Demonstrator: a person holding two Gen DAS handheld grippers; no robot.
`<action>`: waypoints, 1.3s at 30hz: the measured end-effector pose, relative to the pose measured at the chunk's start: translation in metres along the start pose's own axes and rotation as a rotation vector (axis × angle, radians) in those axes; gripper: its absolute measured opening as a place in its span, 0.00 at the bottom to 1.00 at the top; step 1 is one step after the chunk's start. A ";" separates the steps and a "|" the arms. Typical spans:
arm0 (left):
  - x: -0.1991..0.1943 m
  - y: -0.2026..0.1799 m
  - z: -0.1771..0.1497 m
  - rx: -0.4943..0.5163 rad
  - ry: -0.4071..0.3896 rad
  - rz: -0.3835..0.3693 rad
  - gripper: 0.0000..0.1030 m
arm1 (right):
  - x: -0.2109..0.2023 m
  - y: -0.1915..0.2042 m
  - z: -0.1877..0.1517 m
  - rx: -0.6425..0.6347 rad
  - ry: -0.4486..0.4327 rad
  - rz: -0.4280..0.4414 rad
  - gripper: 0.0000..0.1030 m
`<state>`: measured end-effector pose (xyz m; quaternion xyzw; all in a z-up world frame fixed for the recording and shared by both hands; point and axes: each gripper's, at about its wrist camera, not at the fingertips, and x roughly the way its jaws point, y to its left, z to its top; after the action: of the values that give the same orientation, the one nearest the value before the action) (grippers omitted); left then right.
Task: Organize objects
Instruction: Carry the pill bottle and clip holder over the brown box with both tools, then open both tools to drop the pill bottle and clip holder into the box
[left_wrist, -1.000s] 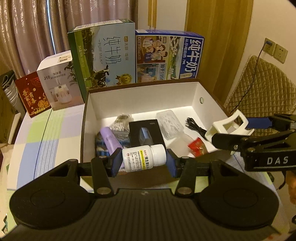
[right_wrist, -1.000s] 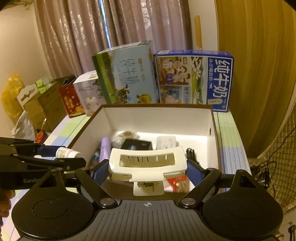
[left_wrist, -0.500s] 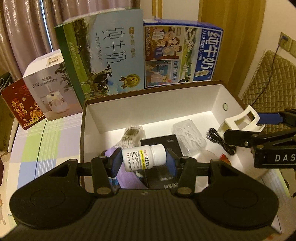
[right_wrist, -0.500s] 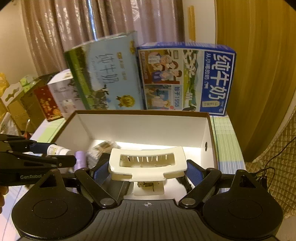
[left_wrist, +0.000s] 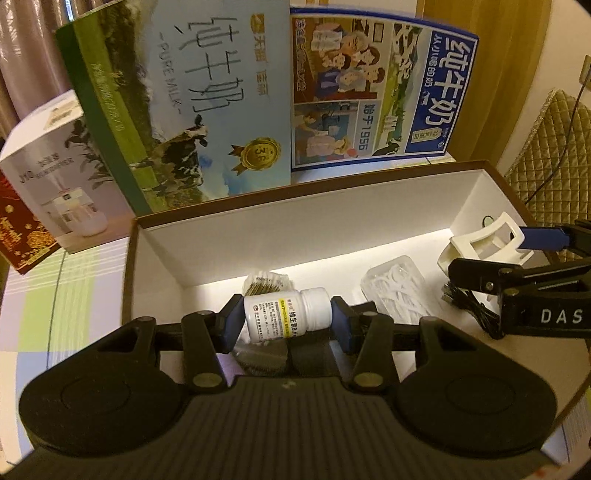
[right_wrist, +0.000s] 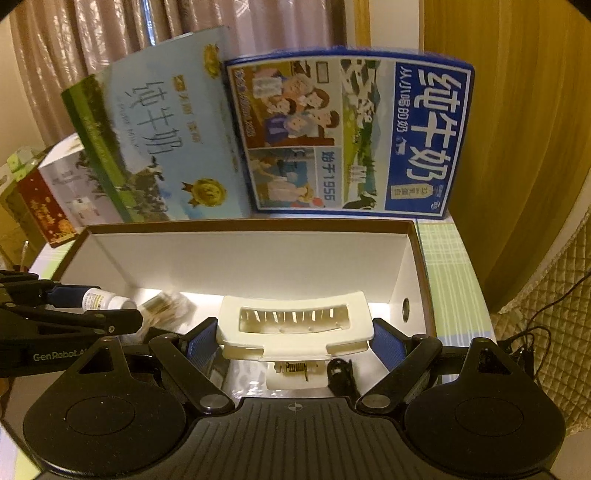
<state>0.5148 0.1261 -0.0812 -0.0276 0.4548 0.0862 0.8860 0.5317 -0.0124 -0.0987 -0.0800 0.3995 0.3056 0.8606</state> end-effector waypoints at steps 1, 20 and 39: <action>0.003 -0.001 0.002 0.000 0.003 -0.002 0.44 | 0.003 -0.001 0.001 0.002 0.003 -0.004 0.82; 0.043 0.003 0.016 -0.010 0.038 0.032 0.69 | 0.028 -0.007 0.009 -0.009 0.020 -0.049 0.82; 0.030 0.014 0.010 -0.026 0.048 0.054 0.85 | 0.035 -0.005 0.013 -0.059 0.007 -0.079 0.82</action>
<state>0.5371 0.1452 -0.0993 -0.0288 0.4754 0.1151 0.8717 0.5602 0.0047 -0.1165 -0.1223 0.3898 0.2828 0.8678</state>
